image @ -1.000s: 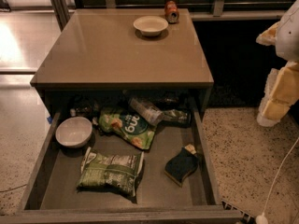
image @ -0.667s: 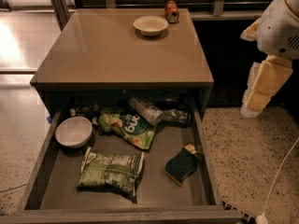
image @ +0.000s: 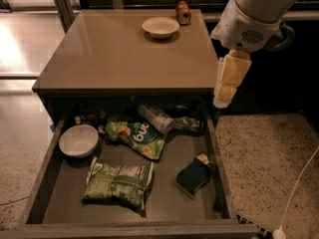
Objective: Pick green jalapeno chip bag from top drawer and place on counter
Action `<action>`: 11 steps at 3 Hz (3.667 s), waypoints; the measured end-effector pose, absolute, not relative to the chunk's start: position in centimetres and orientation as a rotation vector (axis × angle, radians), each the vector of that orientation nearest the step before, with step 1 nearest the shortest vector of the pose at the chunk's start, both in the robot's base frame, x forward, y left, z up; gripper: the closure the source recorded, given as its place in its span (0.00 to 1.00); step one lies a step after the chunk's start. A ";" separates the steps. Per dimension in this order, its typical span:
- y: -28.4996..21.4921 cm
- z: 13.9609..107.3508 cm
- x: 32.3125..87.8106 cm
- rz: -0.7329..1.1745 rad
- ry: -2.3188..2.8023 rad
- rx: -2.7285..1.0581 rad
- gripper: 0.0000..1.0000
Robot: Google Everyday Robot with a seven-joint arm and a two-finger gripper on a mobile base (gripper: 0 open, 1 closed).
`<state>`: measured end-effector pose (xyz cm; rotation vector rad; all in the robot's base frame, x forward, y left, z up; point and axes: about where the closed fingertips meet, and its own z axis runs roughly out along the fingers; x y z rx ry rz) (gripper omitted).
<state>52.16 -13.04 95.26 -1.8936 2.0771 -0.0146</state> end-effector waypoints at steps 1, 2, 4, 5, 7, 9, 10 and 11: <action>-12.8 95.0 52.0 0.001 2.067 -1.892 0.00; -11.8 92.9 50.2 0.064 2.052 -1.931 0.00; -10.1 89.1 47.2 0.155 2.043 -2.019 0.00; -9.8 87.0 44.6 0.214 2.017 -2.115 0.00; -11.2 84.9 40.3 0.283 1.973 -2.258 0.00; -7.2 81.5 47.8 0.299 1.887 -2.195 0.00; -7.2 81.5 47.8 0.299 1.887 -2.195 0.00; -7.0 80.8 47.9 0.266 1.878 -2.170 0.00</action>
Offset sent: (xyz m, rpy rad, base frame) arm -0.0366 0.0167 -0.0438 0.0456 0.0880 0.0602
